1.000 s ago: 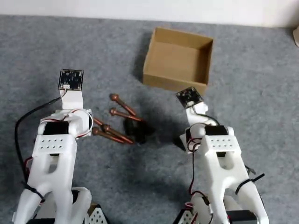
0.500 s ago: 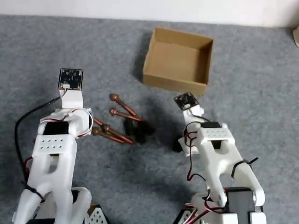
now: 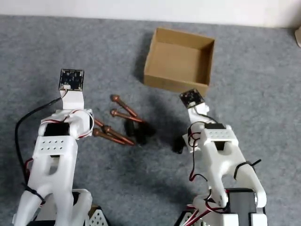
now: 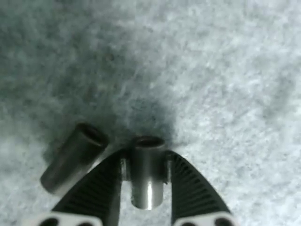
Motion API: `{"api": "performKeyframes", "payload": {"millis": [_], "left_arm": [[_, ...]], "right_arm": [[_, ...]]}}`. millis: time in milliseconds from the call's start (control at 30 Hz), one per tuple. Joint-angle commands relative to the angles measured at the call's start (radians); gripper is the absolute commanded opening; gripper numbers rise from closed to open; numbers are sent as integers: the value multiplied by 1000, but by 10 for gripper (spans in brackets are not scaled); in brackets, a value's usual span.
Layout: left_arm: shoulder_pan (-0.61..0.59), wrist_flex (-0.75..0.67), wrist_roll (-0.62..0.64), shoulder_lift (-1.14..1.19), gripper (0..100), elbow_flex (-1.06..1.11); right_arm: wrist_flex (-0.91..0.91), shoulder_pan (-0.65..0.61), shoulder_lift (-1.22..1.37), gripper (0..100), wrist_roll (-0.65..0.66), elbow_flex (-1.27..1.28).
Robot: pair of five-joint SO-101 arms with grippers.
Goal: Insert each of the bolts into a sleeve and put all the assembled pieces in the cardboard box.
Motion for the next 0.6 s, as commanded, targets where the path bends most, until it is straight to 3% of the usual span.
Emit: {"api": "performKeyframes", "payload": {"millis": [0, 133, 267, 433, 567], "left_arm": [[45, -48, 2, 12, 108, -25], [73, -68, 5, 208, 108, -213], [130, 94, 11, 513, 107, -522], [177, 316, 227, 765, 109, -846], [222, 416, 361, 855, 109, -1010]], "right_arm": [[-28, 7, 10, 5, 5, 1], [-28, 15, 10, 5, 5, 1], [-31, 15, 15, 5, 5, 1], [-33, 15, 16, 5, 5, 1], [-33, 15, 16, 5, 5, 1]]}}
